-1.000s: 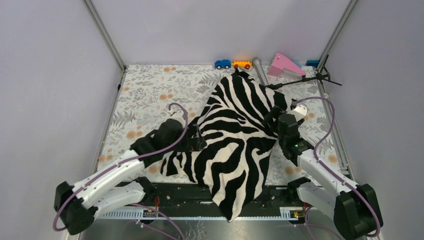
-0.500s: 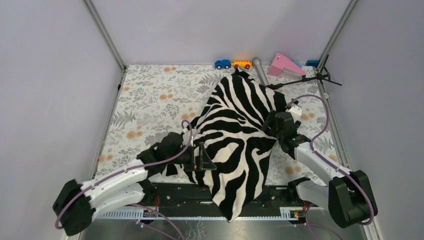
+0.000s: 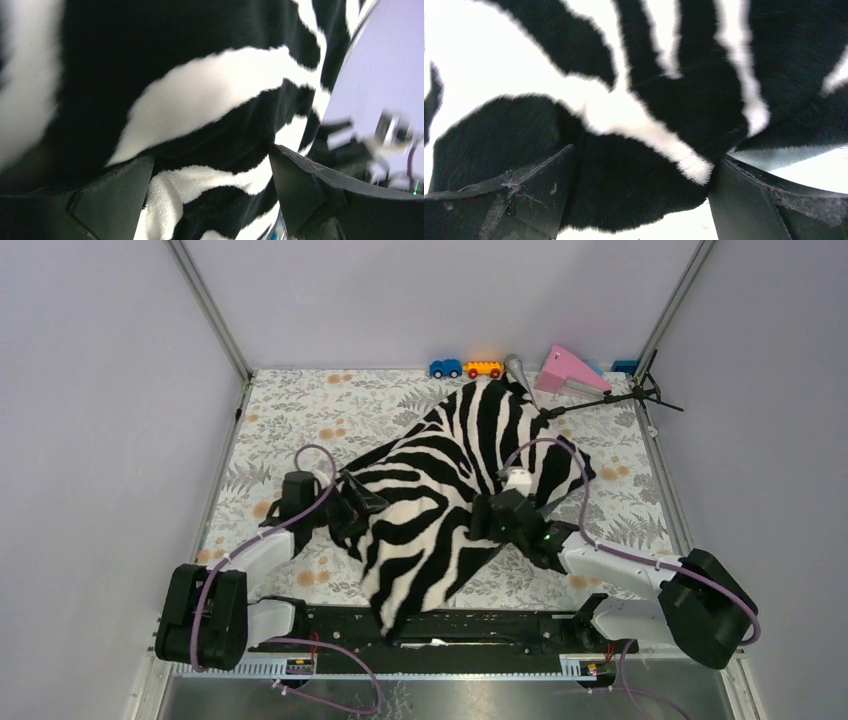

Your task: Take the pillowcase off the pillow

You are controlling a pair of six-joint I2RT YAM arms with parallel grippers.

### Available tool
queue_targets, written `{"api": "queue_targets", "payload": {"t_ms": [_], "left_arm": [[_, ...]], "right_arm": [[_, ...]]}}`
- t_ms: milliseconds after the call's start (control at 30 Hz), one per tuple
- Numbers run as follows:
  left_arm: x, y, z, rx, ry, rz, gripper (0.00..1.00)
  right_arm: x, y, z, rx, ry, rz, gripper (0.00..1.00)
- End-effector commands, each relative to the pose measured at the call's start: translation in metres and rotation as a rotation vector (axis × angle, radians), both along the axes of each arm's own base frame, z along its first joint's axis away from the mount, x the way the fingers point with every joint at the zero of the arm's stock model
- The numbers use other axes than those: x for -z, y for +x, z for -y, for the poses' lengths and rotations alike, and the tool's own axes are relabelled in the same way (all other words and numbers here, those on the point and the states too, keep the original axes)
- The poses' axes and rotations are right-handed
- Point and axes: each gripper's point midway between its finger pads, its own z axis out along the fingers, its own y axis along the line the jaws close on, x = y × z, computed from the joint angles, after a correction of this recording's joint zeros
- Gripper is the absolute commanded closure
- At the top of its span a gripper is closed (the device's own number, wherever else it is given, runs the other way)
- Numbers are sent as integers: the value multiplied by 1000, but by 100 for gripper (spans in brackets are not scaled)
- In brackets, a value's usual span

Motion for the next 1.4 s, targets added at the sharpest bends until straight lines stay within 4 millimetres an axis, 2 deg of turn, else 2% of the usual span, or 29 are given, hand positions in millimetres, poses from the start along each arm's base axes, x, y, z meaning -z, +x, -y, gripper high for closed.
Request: {"api": "queue_targets", "payload": {"t_ms": [0, 33, 100, 133, 267, 333, 433, 533, 633, 700, 733, 833, 900, 1000, 1100, 1167, 1233, 1367], "left_arm": [[2, 46, -61, -276, 142, 86, 2], [-3, 48, -68, -313, 166, 108, 2], [-19, 47, -78, -367, 199, 160, 1], [-34, 47, -85, -397, 222, 207, 1], [-72, 37, -113, -486, 359, 274, 1], [-89, 28, -117, -490, 383, 282, 1], [-108, 17, -100, -421, 328, 298, 1], [-113, 0, -62, -281, 213, 291, 3], [-111, -25, -8, -138, 75, 285, 7], [-109, -44, 21, -63, 62, 308, 7], [-107, -50, 29, -44, 83, 323, 7], [-94, -62, 45, 28, 169, 340, 6], [-70, -61, 48, 70, 245, 309, 2], [-25, -53, 35, 53, 396, 234, 1], [3, -38, 19, 8, 406, 148, 1], [11, -23, 4, -58, 360, 126, 1], [13, -2, -21, -171, 359, 121, 1], [0, 35, -65, -402, 420, 142, 1]], "right_arm": [[-16, -38, -81, -299, 99, 21, 0], [-22, -40, -91, -336, 118, 33, 0], [-33, -32, -91, -332, 104, 79, 0], [-38, -25, -84, -297, 73, 114, 0], [-58, 4, -39, -131, -117, 215, 0], [-67, 14, -14, -61, -176, 213, 0], [-78, 32, 23, 63, -126, 198, 1], [-86, 48, 61, 249, 49, 200, 0], [-83, 60, 81, 349, 192, 226, 0], [-74, 67, 87, 365, 151, 206, 0], [-67, 71, 87, 361, 115, 179, 0], [-47, 79, 74, 290, 65, 81, 0], [-34, 77, 55, 205, 101, 12, 1], [-23, 70, 30, 118, 193, -48, 0], [-14, 56, 13, 66, 204, -80, 0], [-7, 42, -2, 15, 143, -85, 0], [-2, 22, -27, -70, 112, -90, 0], [-7, -25, -82, -295, 175, -52, 0]]}}
